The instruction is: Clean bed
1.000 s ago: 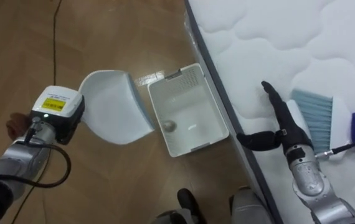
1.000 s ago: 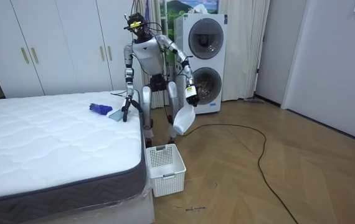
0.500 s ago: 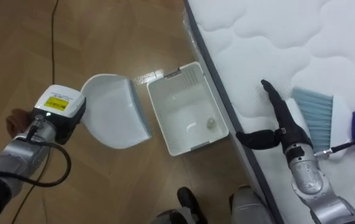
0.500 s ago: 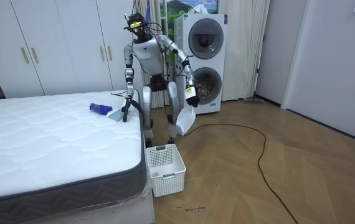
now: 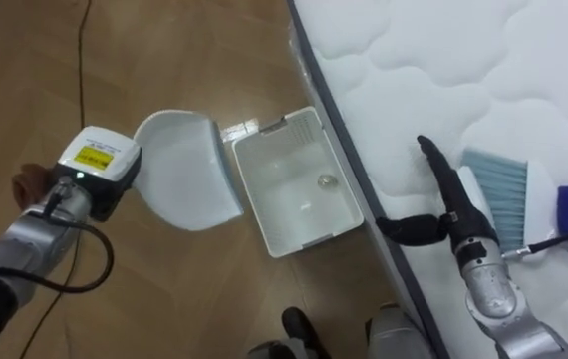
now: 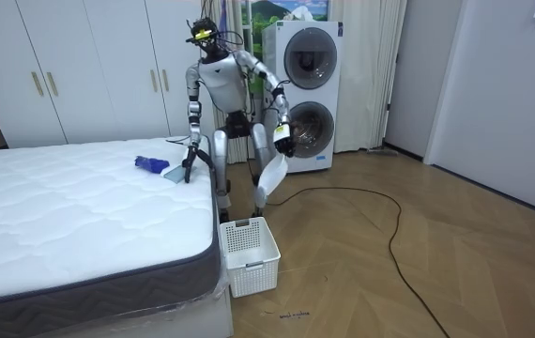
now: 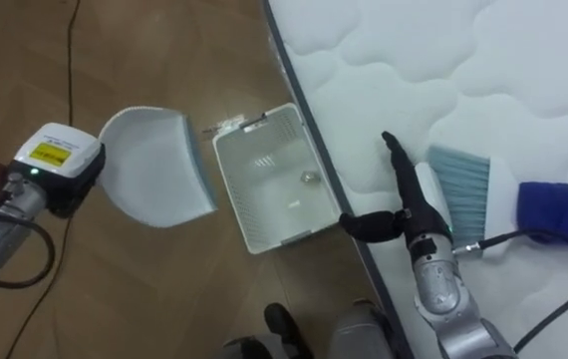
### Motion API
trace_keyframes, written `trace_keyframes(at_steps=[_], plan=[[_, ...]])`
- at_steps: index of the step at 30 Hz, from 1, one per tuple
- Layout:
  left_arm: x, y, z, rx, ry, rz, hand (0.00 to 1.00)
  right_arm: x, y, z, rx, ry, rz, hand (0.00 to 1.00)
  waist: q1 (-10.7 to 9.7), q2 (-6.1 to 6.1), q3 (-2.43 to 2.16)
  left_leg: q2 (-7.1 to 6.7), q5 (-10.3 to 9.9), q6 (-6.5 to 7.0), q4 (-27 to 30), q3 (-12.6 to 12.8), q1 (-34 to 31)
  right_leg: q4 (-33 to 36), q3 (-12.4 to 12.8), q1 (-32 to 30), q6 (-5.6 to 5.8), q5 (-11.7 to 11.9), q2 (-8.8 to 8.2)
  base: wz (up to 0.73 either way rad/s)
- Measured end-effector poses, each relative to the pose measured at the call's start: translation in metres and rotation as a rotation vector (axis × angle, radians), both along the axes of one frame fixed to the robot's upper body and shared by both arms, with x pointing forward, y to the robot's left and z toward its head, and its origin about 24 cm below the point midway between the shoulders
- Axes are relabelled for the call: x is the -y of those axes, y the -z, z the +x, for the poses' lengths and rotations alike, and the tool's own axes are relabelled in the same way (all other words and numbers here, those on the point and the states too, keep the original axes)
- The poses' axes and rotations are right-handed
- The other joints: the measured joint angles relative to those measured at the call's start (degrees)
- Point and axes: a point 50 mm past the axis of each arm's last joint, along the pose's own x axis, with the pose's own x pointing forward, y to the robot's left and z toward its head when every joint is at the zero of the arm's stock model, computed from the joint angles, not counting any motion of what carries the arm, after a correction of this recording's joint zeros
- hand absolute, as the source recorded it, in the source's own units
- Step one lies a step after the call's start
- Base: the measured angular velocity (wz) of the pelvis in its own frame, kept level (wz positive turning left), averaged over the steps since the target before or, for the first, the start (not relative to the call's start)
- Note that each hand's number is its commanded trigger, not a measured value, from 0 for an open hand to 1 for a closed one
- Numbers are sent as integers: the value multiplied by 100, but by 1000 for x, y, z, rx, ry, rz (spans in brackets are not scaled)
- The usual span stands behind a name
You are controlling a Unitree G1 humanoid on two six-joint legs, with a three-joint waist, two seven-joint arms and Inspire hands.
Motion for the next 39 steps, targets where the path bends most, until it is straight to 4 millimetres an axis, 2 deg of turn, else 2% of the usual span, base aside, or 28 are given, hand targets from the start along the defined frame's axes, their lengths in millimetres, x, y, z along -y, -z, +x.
trace_keyframes(at_steps=[2,3,4,5,6,7,8,11,15,17,21,22,23,24,25,26,27,28,29,30,31,32,34,35,36,37,38,39], plan=[[5,-7,1,42,18,-51,100,1,0,-2,-4,-4,4,0,294,-96,-2,-6,-78,-86,65,-138,89,-4,344,-27,-16,9,159,-66],[6,-9,1,54,23,-69,100,1,0,-2,-5,-6,7,0,350,-127,-4,-24,-99,-114,77,-232,118,-7,431,-30,-17,22,198,-81],[7,-12,-1,82,33,-107,100,1,1,-2,-11,-3,16,0,463,-222,-13,-56,-151,-176,82,-376,196,-27,596,-21,-20,50,276,-90],[7,-14,-4,114,35,-143,100,1,4,-3,-25,1,23,0,601,-352,-43,-54,-205,-224,78,-422,304,-64,781,6,-42,103,368,-95],[6,-14,-6,130,34,-161,100,1,6,-4,-35,6,27,0,647,-397,-67,-35,-241,-258,72,-437,355,-123,855,41,-48,142,427,-93],[5,-11,-14,157,24,-196,100,2,12,-7,-64,19,35,0,655,-482,-106,8,-287,-300,53,-523,486,-271,959,181,-60,218,528,-78],[4,-6,-22,172,20,-225,100,3,16,-12,-87,33,53,0,658,-587,-172,46,-300,-321,27,-565,616,-438,1077,343,-66,280,609,-71],[7,15,-40,133,1,-270,100,9,29,-30,-152,99,93,0,581,-726,-250,147,-424,-393,15,-631,1025,-871,1213,822,-68,407,738,-53],[28,23,-46,129,9,-385,100,16,34,-40,-183,158,104,0,566,-807,-312,203,-504,-388,-340,-460,1457,-1335,1543,1149,26,618,828,-50],[39,24,-47,131,31,-444,100,18,34,-44,-178,175,109,0,655,-913,-358,211,-547,-364,-493,-213,1740,-1421,1785,1202,100,730,846,-90],[60,28,-47,138,31,-551,100,18,31,-44,-166,177,106,0,687,-948,-368,239,-740,-337,-524,-100,2121,-1527,1675,1313,143,933,849,-107],[67,31,-49,143,32,-588,100,18,30,-43,-167,183,109,0,737,-981,-358,265,-805,-329,-608,96,2300,-1528,1583,1261,154,1035,845,-149],[72,33,-51,149,27,-621,100,16,29,-42,-162,179,112,0,861,-996,-366,336,-845,-325,-677,324,2431,-1605,1158,1213,100,1229,801,-163],[74,33,-51,150,25,-635,100,15,29,-41,-161,176,115,0,916,-1003,-365,360,-853,-328,-726,373,2488,-1666,876,1202,35,1355,768,-172],[77,34,-51,156,21,-654,100,13,29,-41,-165,171,125,0,982,-1050,-381,403,-851,-325,-850,505,2583,-1870,394,1204,-81,1614,748,-153],[77,33,-51,165,18,-663,100,9,31,-41,-167,166,140,0,981,-1112,-404,402,-826,-299,-946,536,2604,-2133,171,1204,-154,1869,775,-141],[76,33,-51,169,15,-665,100,7,31,-41,-169,164,150,0,985,-1144,-412,407,-799,-283,-998,611,2617,-2275,162,1208,-173,1996,808,-129],[76,32,-51,179,12,-668,100,4,32,-40,-170,164,168,0,1004,-1204,-405,526,-768,-253,-1116,927,2628,-2606,-33,1247,-245,2293,865,-133],[76,33,-51,182,8,-674,100,3,32,-40,-174,168,183,0,1082,-1217,-405,702,-768,-234,-1157,1481,2676,-2501,-625,1250,-363,2285,804,-131],[78,33,-52,181,7,-682,100,4,33,-41,-177,173,183,0,1111,-1215,-404,768,-763,-239,-1179,1742,2722,-2254,-922,1278,-378,2089,765,-114],[83,34,-52,183,8,-702,100,6,33,-42,-177,187,183,0,1203,-1211,-399,831,-748,-255,-1253,2150,2820,-1761,-1401,1423,-401,1699,585,-104],[89,35,-52,184,8,-723,100,6,32,-41,-168,191,181,0,1344,-1243,-400,866,-749,-253,-1268,2627,2911,-1333,-1686,1571,-334,1388,324,-106],[93,35,-52,185,-1,-757,100,2,30,-37,-146,183,190,0,1496,-1322,-394,880,-776,-225,-1162,2991,2948,-1143,-1837,1743,-195,1177,38,-97],[94,35,-52,184,-12,-778,100,-3,29,-34,-137,169,194,0,1564,-1392,-361,887,-785,-212,-999,2940,2913,-1403,-1840,1733,-166,1142,55,-89],[95,35,-53,182,-14,-784,100,-5,29,-34,-136,161,196,0,1637,-1422,-363,891,-787,-210,-934,2802,2878,-1527,-1843,1736,-182,1136,87,-119],[93,37,-56,180,-25,-789,100,-11,27,-30,-128,133,200,0,1806,-1424,-364,877,-787,-211,-881,2331,2817,-1818,-1829,1788,-249,1186,202,-140],[90,39,-58,174,-43,-792,100,-18,24,-25,-116,102,203,0,1805,-1406,-366,874,-783,-220,-793,1880,2727,-2151,-1828,1906,-293,1243,323,-130],[89,40,-59,163,-56,-798,100,-20,24,-25,-115,90,200,0,1765,-1369,-368,890,-765,-254,-777,1761,2710,-2243,-1809,1937,-311,1339,376,-71]])
